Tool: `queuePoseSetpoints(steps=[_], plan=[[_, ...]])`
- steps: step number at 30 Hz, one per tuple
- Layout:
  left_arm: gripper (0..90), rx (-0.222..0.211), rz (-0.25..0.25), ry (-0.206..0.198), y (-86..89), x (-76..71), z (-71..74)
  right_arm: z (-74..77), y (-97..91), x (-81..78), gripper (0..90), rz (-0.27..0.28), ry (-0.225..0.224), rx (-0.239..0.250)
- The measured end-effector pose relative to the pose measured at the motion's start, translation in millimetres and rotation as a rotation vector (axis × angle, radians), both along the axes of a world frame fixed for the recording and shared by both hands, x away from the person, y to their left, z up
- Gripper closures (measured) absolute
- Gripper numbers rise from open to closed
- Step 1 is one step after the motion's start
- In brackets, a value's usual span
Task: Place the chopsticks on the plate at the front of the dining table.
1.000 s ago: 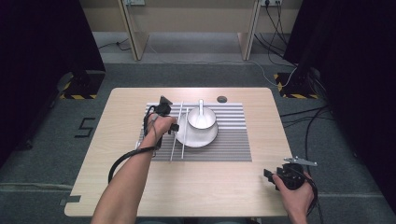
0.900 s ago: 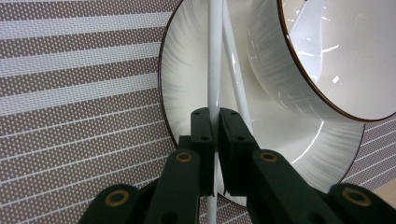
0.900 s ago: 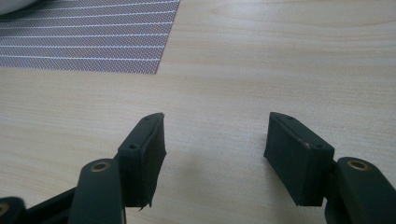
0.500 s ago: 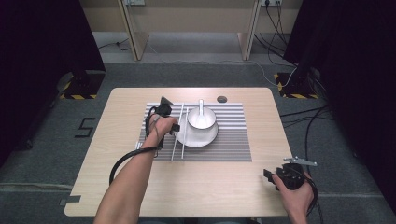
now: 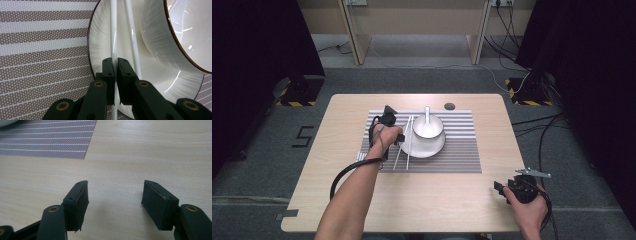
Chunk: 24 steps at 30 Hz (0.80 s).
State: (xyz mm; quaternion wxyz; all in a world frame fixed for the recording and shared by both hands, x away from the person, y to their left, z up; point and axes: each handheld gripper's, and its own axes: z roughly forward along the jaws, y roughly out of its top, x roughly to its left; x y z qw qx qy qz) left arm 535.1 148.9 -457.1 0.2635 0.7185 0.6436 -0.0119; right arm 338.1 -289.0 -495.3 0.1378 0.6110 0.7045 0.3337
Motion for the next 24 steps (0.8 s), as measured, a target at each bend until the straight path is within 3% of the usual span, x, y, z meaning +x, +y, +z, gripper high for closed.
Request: queuePoseSetpoints(steps=[16, 24], plan=[[80.2, -0.014, -0.002, -0.003, -4.1, -2.3, 1.2, -0.3, 0.4, 0.3, 38.1, 0.005, 0.0, -0.003], [74.2, -0.011, -0.022, -0.053, 1.0, -8.5, 13.3, -0.3, 1.1, 0.2, 38.1, 0.004, 0.002, -0.001]])
